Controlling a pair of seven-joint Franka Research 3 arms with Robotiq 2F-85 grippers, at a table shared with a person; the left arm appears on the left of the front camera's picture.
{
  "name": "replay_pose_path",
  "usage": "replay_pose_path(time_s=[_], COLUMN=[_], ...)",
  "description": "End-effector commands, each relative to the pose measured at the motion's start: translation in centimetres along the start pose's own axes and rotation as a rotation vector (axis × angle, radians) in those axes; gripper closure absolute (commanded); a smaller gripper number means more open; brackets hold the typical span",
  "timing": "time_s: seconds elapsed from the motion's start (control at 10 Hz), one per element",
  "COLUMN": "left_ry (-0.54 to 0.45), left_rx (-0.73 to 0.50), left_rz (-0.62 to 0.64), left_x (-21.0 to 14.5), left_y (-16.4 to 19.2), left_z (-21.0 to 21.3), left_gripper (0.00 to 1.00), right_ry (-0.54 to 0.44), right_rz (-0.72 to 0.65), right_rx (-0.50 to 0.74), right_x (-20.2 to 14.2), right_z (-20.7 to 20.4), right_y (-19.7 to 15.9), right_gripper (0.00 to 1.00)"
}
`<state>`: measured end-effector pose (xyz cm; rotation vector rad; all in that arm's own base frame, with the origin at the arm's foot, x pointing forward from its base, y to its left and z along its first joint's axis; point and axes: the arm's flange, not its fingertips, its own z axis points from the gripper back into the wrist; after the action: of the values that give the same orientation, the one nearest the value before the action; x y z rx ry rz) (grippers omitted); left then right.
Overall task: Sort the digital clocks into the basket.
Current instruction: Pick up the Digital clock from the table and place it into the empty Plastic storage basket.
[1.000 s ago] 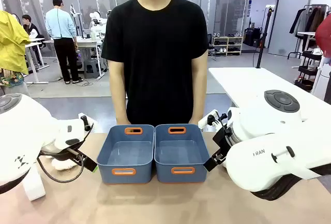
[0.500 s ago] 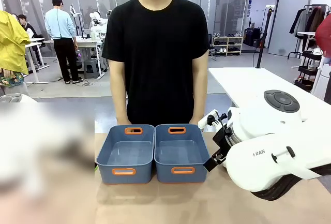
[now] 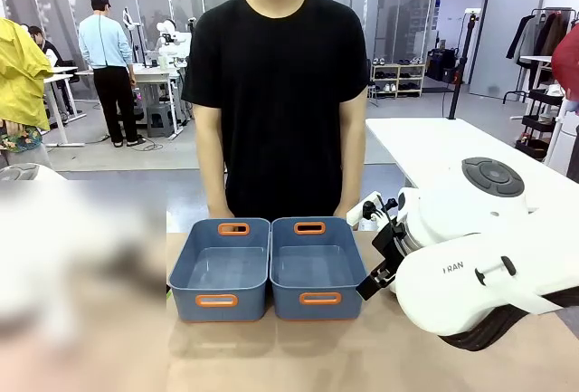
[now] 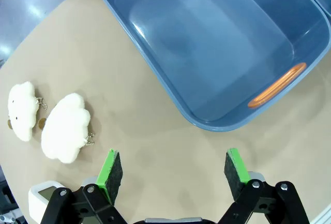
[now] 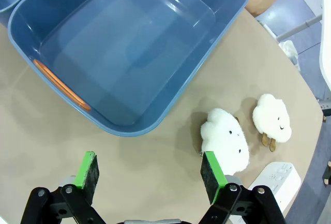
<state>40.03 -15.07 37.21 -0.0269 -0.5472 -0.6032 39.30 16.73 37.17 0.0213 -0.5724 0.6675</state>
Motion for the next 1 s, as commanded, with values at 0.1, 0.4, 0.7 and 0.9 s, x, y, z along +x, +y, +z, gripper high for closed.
replay_pose_path(time_s=[0.1,0.4,0.7,0.9], left_ry=[0.0,0.072,0.102,0.083], left_rx=[0.0,-0.223,-0.582,-0.826], left_rz=[0.001,0.142,0.246,0.324], left_x=[0.0,1.5,0.7,-0.1], left_y=[0.0,4.0,9.0,12.5], left_z=[0.0,3.5,5.0,4.9], left_gripper=[0.0,0.0,0.0,0.0], right_ry=[0.0,0.069,0.081,0.009], right_rz=[-0.003,-0.187,-0.272,-0.356], right_rx=[0.0,0.079,0.343,0.637], right_x=[0.0,1.1,1.0,-0.3], right_z=[0.0,2.5,4.4,6.0], right_y=[0.0,-5.3,-8.6,-11.2], right_gripper=[0.0,0.0,0.0,0.0])
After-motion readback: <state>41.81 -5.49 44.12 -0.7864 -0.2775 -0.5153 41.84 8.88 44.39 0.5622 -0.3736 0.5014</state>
